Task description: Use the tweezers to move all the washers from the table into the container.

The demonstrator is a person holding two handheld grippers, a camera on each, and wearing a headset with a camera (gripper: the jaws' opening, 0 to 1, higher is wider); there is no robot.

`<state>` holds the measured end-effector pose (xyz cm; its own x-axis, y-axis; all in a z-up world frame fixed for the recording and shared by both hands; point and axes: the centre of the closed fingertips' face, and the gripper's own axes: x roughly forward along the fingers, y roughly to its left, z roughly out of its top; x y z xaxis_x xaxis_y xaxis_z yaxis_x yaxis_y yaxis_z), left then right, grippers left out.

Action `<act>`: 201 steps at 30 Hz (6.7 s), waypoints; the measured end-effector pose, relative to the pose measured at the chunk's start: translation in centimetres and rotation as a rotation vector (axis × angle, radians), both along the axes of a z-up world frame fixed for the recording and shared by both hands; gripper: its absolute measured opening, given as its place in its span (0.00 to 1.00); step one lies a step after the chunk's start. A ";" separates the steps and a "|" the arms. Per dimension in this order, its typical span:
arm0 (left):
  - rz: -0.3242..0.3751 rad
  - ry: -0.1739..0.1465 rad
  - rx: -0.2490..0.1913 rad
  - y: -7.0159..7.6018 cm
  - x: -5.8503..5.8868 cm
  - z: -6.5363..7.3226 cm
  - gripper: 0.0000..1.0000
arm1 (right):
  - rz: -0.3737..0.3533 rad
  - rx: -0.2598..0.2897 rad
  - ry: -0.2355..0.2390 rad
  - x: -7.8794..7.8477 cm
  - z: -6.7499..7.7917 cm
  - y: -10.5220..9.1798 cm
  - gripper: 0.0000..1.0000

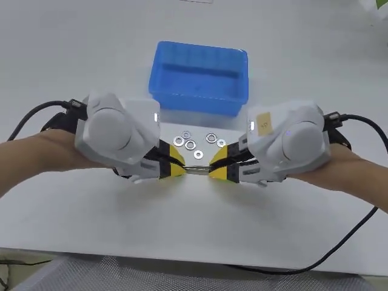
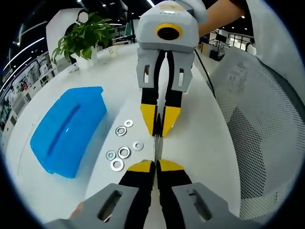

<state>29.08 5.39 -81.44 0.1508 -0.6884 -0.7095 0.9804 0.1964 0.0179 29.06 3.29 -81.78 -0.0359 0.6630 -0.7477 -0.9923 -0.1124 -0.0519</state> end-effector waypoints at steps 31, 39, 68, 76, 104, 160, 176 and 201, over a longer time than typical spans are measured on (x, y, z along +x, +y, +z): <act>-0.070 0.014 0.004 0.0 -1.0 6.9 0.05 | -0.055 0.227 0.002 -0.6 3.1 1.5 0.07; -0.055 0.004 -0.036 -0.8 -0.7 7.7 0.05 | -0.080 0.272 0.028 -0.4 3.5 1.3 0.07; -0.047 0.014 -0.150 -4.0 -0.6 9.1 0.05 | -0.030 0.287 0.020 -0.7 4.0 1.5 0.09; -0.025 0.025 -0.223 -4.2 -0.4 9.2 0.06 | -0.026 0.282 0.023 -0.7 3.9 1.3 0.07; 0.131 0.136 -0.266 -1.6 -0.9 10.4 0.05 | -0.013 0.297 0.041 -2.0 5.3 3.3 0.09; 0.064 -0.022 -0.229 -1.3 2.3 9.2 0.06 | -0.066 0.190 -0.117 2.1 2.9 2.8 0.15; 0.044 0.021 -0.233 -1.5 1.9 9.1 0.06 | -0.071 0.207 -0.062 1.8 2.5 2.4 0.12; 0.017 0.095 -0.218 -1.4 1.5 9.2 0.06 | -0.049 0.231 -0.007 0.9 2.7 2.7 0.10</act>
<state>30.55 3.99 -72.20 0.1034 -0.8248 -0.5560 0.9721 0.2021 -0.1190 29.99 6.02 -79.06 0.0047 0.8172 -0.5764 -0.9958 -0.0487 -0.0772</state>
